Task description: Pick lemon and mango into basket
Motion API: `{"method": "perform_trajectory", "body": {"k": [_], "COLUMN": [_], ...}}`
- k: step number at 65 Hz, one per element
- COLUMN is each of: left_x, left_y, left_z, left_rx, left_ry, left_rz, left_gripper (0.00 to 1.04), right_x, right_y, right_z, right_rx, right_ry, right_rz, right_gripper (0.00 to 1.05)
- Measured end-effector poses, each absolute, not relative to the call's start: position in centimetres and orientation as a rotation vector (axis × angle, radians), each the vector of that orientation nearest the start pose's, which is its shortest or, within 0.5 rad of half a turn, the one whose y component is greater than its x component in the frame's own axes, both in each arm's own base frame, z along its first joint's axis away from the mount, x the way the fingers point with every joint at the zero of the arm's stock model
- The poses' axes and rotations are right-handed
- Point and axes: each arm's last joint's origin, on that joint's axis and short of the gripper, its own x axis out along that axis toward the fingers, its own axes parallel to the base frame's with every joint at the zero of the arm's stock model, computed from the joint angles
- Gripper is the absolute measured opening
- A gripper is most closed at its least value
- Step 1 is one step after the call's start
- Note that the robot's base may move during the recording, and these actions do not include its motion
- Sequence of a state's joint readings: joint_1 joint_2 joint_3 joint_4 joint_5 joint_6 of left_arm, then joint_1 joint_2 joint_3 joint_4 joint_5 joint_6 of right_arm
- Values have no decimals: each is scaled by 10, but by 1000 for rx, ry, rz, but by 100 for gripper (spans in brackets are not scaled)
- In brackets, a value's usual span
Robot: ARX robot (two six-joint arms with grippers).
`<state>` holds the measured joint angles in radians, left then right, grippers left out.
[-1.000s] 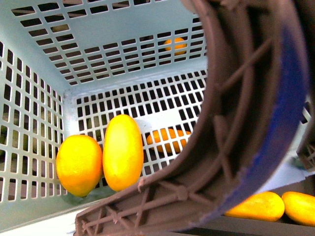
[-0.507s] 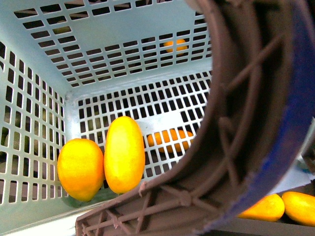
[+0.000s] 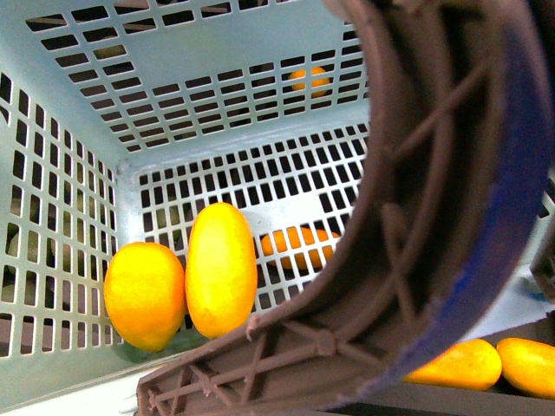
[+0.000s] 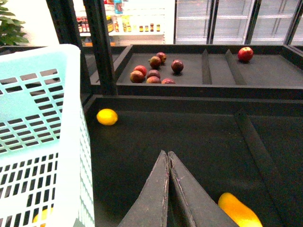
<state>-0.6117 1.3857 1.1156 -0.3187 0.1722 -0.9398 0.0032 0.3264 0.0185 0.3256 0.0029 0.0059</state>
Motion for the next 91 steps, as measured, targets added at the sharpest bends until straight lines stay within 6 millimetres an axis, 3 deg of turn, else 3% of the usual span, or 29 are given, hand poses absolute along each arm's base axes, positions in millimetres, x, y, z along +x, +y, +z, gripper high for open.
{"method": "perform_trajectory", "body": {"k": [51,70,87,91], "left_x": [246,246,245,244], "left_y": [-178,-178,-179,-181], "left_z": [302,302,302,302], "left_rx": [-734,-734,-732,-729], "left_ry": [892,891,892,899], "left_rz": [-420,-421,-425,-437], "left_gripper": [15,15,15,15], "right_x": [97,97,97,97], "right_y": [0,0,0,0], "right_z": [169,170,169,169], "right_rx": [6,5,5,6], "right_ry": [-13,-14,-13,-12], "right_rz": [1,1,-2,-3], "right_gripper": [2,54,93,97]}}
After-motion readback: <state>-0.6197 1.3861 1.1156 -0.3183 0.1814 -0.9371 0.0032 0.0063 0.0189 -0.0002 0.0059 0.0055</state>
